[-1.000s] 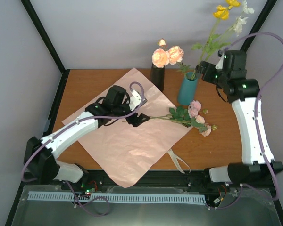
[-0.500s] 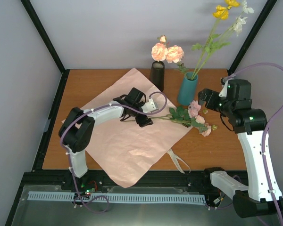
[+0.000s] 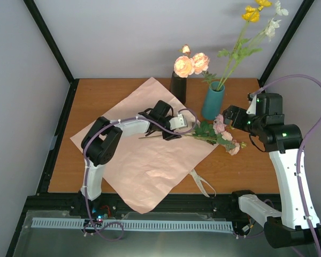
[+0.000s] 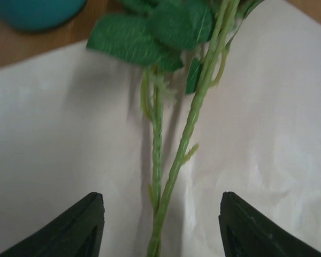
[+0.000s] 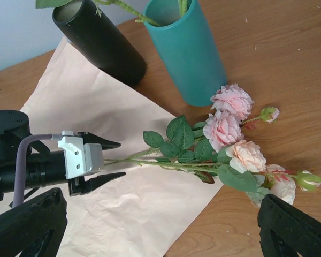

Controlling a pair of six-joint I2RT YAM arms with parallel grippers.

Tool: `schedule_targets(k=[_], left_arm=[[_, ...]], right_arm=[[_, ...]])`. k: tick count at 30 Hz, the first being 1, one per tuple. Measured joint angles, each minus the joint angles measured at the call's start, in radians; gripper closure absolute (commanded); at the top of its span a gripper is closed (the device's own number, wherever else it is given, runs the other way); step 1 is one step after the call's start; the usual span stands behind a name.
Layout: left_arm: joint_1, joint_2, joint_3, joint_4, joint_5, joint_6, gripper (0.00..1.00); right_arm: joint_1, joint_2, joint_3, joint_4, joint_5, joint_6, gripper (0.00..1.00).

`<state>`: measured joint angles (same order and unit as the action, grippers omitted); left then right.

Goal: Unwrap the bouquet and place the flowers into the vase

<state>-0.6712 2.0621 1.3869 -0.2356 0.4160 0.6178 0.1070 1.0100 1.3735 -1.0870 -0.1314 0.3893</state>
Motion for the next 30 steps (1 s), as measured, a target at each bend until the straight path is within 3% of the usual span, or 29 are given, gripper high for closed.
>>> schedule_targets(k=[6, 23, 30], left_arm=[[-0.032, 0.000, -0.001, 0.064, 0.036, 0.054, 0.52], [-0.068, 0.116, 0.046, 0.095, 0.040, 0.081, 0.55], [-0.072, 0.125, 0.047, 0.109, 0.020, 0.080, 0.77]], right_arm=[[0.000, -0.001, -0.001, -0.002, -0.002, 0.001, 0.05], [0.000, -0.005, -0.010, -0.026, -0.010, -0.012, 0.04], [0.000, -0.005, -0.011, -0.040, -0.013, -0.026, 0.04]])
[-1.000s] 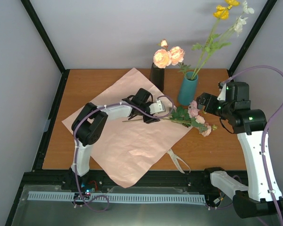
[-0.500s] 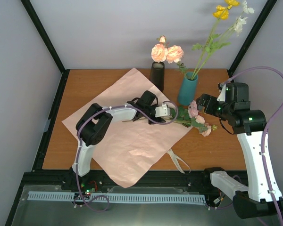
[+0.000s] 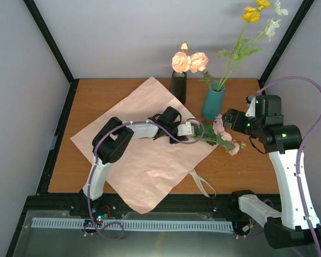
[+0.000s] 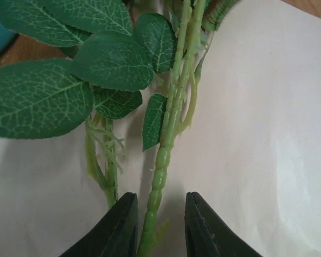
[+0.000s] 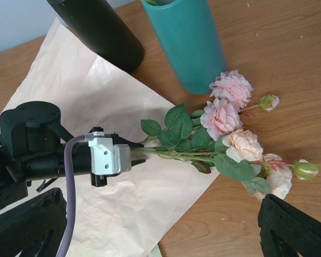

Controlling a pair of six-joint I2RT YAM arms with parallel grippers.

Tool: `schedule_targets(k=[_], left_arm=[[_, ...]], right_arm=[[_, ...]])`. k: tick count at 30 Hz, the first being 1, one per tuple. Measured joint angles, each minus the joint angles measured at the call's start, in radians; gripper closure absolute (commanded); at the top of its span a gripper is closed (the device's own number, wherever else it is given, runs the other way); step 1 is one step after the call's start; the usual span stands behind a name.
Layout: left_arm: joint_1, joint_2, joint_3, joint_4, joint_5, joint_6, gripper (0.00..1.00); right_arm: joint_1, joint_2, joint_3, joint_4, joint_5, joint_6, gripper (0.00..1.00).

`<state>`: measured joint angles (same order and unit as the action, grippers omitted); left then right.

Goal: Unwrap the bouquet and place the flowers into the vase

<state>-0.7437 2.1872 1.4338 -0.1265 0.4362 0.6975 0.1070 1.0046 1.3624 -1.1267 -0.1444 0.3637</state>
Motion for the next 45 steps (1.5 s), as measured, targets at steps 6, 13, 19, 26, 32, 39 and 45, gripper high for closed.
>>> schedule_targets(k=[6, 13, 19, 26, 32, 39, 45], left_arm=[[-0.016, 0.000, -0.002, 0.005, -0.018, 0.000, 0.85], [-0.041, 0.000, -0.009, 0.013, -0.029, 0.001, 1.00], [-0.068, -0.051, -0.064, 0.025, -0.051, -0.004, 1.00], [-0.127, -0.207, -0.154, 0.024, -0.080, -0.004, 1.00], [-0.141, -0.327, -0.190, 0.022, -0.101, -0.011, 1.00], [-0.140, -0.441, -0.192, -0.012, -0.092, -0.043, 1.00], [-0.140, -0.537, -0.192, -0.082, -0.022, -0.125, 1.00]], right_arm=[[0.000, 0.000, -0.002, -0.001, -0.003, -0.001, 0.04], [0.000, -0.006, -0.002, -0.005, -0.006, -0.001, 0.04], [0.000, -0.022, -0.002, -0.006, -0.006, 0.000, 0.04], [0.000, -0.051, -0.002, -0.004, 0.003, -0.001, 0.04], [0.000, -0.085, -0.002, 0.012, 0.014, -0.001, 0.03], [0.000, -0.169, -0.018, 0.072, 0.019, 0.002, 0.00], [0.000, -0.315, -0.066, 0.193, -0.026, 0.000, 0.00]])
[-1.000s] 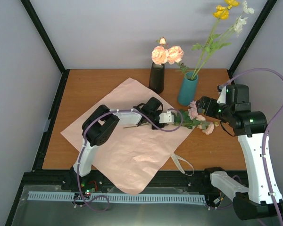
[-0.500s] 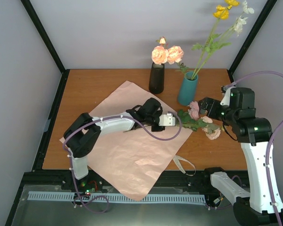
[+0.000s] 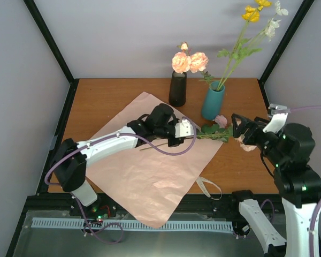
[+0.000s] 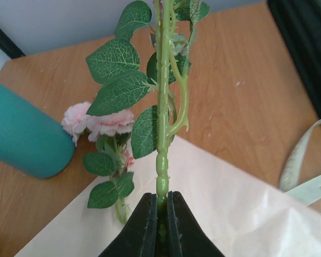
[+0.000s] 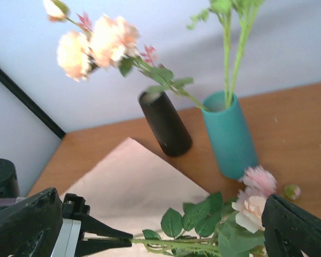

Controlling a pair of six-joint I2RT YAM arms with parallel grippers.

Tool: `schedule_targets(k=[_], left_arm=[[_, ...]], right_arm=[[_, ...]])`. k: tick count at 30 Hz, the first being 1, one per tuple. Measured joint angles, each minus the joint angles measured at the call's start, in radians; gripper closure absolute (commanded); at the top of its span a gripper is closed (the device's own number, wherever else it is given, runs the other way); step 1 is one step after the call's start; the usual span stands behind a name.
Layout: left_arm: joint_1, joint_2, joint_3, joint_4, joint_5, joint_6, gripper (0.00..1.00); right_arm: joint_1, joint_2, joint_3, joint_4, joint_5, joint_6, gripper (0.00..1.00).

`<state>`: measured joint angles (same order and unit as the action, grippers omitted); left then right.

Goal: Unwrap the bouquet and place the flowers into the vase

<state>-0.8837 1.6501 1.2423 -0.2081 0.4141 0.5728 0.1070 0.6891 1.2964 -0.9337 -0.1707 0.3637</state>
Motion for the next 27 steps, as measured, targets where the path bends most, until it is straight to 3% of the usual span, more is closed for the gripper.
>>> schedule_targets(k=[11, 20, 27], left_arm=[[0.000, -0.150, -0.001, 0.069, 0.101, -0.304, 1.00], [0.000, -0.246, -0.004, 0.206, 0.100, -0.533, 1.00], [0.000, -0.296, -0.004, 0.300, 0.091, -0.649, 1.00]], right_arm=[[0.000, -0.189, -0.115, 0.247, -0.205, 0.021, 0.00], [0.000, -0.201, -0.126, 0.396, -0.394, 0.051, 0.00], [-0.001, -0.169, -0.151, 0.458, -0.507, 0.080, 0.10]])
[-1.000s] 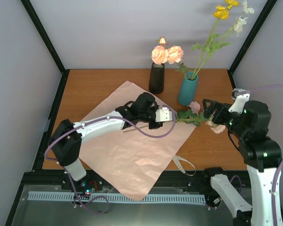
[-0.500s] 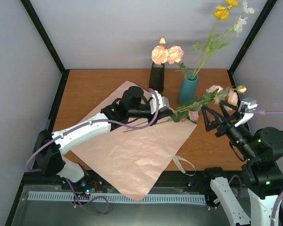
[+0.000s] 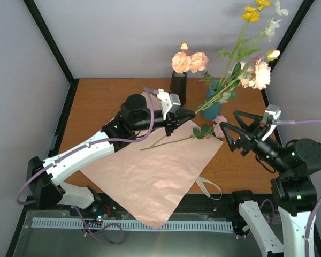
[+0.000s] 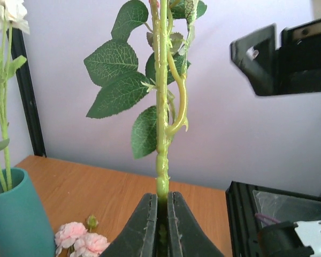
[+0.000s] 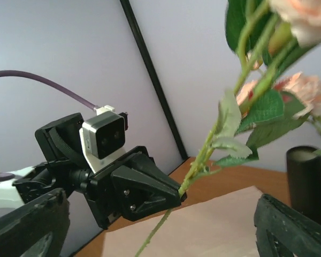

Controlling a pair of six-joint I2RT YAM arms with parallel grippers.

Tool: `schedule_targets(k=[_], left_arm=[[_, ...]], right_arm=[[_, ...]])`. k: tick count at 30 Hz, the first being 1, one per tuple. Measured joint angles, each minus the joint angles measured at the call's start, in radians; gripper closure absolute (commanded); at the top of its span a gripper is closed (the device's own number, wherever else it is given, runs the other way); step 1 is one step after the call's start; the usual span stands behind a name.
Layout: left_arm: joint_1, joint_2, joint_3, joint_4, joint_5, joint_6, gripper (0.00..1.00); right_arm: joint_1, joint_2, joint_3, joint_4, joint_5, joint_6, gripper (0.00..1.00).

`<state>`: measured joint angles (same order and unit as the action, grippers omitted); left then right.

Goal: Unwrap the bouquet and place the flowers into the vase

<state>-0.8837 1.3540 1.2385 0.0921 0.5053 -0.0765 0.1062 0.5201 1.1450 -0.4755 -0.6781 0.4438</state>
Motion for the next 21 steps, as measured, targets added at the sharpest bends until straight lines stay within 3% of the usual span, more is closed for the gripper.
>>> schedule_targets(k=[8, 21], left_arm=[[0.000, 0.028, 0.056, 0.044, 0.033, -0.076, 1.00], [0.000, 0.130, 0.139, 0.093, 0.118, -0.138, 1.00]], right_arm=[[0.000, 0.115, -0.020, 0.077, -0.041, 0.070, 0.21], [0.000, 0.256, -0.007, 0.210, -0.049, 0.152, 0.22]])
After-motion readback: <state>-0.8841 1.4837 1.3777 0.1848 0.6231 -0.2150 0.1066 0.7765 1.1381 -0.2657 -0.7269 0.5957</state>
